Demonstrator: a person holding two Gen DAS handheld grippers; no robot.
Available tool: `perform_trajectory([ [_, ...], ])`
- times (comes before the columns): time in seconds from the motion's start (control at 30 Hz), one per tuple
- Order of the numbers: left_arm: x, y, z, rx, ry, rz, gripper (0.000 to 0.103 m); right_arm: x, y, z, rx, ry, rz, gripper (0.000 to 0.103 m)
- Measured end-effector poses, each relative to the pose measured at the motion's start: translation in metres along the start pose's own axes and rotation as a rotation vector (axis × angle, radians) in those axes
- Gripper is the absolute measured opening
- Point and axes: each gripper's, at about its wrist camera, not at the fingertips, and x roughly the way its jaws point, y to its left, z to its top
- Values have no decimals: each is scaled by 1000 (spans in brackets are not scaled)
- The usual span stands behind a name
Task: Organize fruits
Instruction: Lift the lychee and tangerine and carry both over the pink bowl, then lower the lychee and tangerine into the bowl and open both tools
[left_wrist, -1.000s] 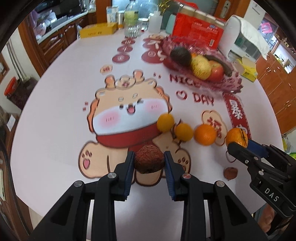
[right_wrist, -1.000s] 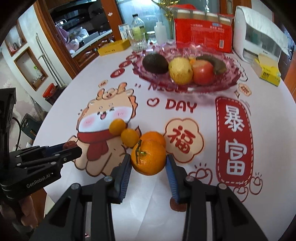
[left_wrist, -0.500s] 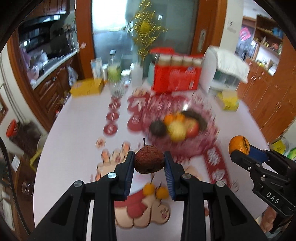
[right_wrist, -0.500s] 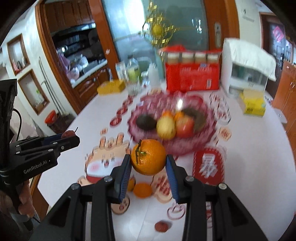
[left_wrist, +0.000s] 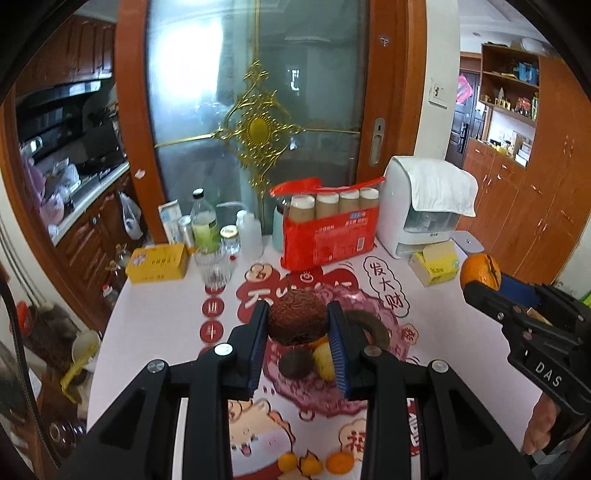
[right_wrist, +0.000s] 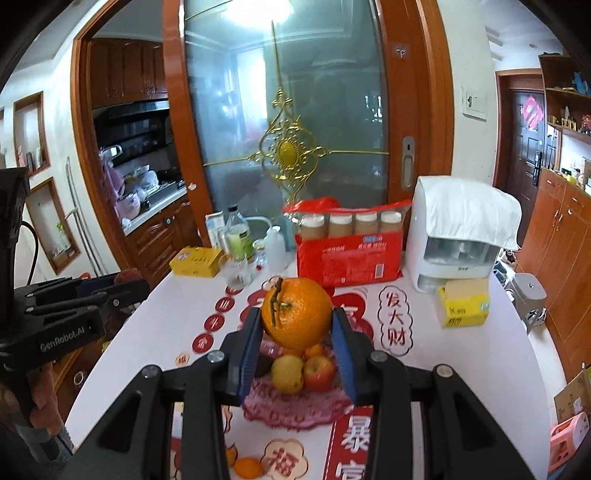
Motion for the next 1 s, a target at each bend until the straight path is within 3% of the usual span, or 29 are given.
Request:
perform_trajectory([
  [0.13,31,-5,15,13,15,-1,30,27,-10,15,34,9,-12,38],
  [0.3,89,-1,11,-2,95,-3,30,75,-20,12,65,72,-22,38],
  [0.73,253,7,-43,-17,361,-13,30,220,-38,-55,108,335,-37,38],
  [1.0,307,2,-72,-17,461,-15,30,260,-34,-84,67,416,-52,40],
])
